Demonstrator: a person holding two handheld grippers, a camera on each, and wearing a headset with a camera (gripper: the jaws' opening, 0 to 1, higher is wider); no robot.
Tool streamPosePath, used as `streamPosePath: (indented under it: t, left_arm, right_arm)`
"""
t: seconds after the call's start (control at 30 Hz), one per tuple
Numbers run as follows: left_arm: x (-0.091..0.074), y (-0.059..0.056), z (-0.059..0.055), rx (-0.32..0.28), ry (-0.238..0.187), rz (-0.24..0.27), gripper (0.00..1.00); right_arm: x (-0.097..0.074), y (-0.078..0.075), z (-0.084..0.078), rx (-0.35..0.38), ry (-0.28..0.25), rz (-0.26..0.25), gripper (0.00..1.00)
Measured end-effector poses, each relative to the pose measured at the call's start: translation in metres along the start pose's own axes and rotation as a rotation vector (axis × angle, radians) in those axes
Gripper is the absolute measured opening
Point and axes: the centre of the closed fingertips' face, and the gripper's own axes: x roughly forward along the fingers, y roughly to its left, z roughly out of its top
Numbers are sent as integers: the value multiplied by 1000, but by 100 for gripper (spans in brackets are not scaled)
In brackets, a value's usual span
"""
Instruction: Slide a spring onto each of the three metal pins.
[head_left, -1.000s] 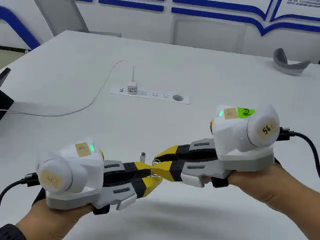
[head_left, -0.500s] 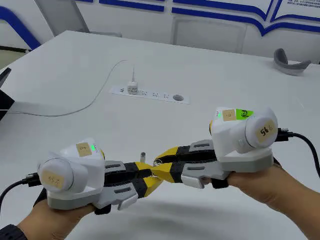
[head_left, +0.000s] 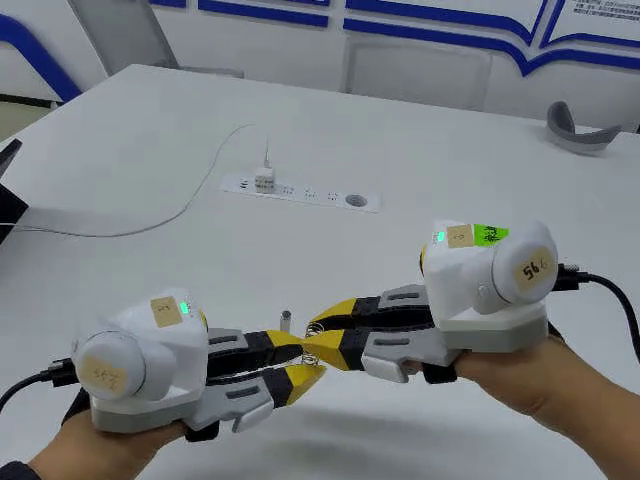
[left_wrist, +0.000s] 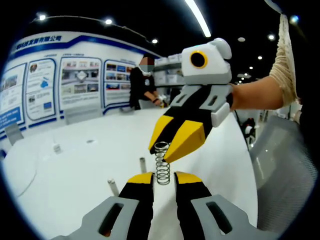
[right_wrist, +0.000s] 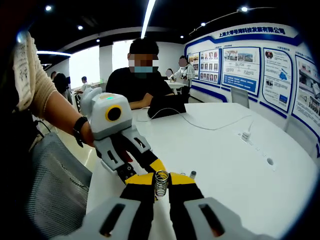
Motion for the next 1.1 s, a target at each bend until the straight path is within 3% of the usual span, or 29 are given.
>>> streamPosePath:
  t: [0.6, 1.1]
  left_arm:
    - [-27, 26, -12, -16, 10, 90, 37]
    - [-31, 36, -17, -16, 24, 128, 54]
  right_arm:
    - [-35, -32, 2, 26, -22, -108, 11]
    - [-69, -62, 1, 54, -50, -218, 11]
